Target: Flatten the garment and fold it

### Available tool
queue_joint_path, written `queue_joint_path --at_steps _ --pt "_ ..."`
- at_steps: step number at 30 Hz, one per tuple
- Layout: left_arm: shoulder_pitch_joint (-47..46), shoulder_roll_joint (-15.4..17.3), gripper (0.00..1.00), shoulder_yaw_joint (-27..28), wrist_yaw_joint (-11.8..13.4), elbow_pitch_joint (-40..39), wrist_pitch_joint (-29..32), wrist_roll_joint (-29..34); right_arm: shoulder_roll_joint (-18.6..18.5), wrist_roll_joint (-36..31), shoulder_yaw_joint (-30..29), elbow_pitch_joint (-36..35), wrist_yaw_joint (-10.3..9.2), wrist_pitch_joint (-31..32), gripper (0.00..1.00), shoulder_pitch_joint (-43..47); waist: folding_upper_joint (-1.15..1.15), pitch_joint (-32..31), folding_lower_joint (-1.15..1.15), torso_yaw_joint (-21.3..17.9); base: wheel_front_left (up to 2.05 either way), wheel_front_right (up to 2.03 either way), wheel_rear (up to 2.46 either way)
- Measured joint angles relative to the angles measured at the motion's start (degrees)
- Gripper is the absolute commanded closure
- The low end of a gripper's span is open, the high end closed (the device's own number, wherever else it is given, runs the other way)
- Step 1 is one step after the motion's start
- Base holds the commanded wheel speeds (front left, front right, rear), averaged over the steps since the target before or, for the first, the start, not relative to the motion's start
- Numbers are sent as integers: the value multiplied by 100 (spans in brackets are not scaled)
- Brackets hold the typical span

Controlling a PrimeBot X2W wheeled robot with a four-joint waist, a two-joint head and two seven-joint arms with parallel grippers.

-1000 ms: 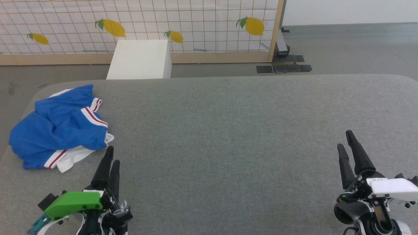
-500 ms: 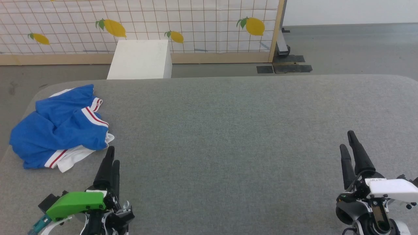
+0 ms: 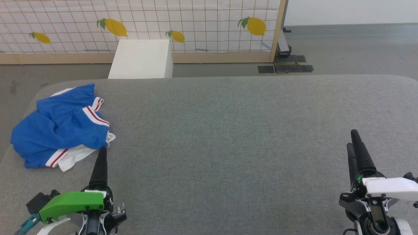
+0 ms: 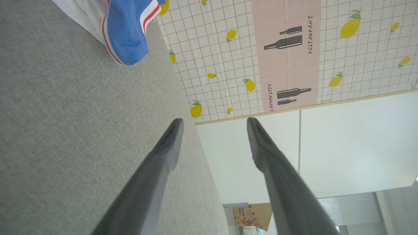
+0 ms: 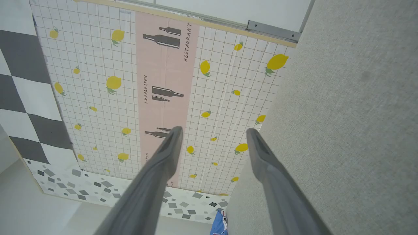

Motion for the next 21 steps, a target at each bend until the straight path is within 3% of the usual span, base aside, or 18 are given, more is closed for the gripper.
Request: queue_joint_path --at_steps 21 --pt "15 126 0 -335 0 -125 -396 2264 0 -1911 151 -310 0 -401 0 56 0 1 0 14 0 0 0"
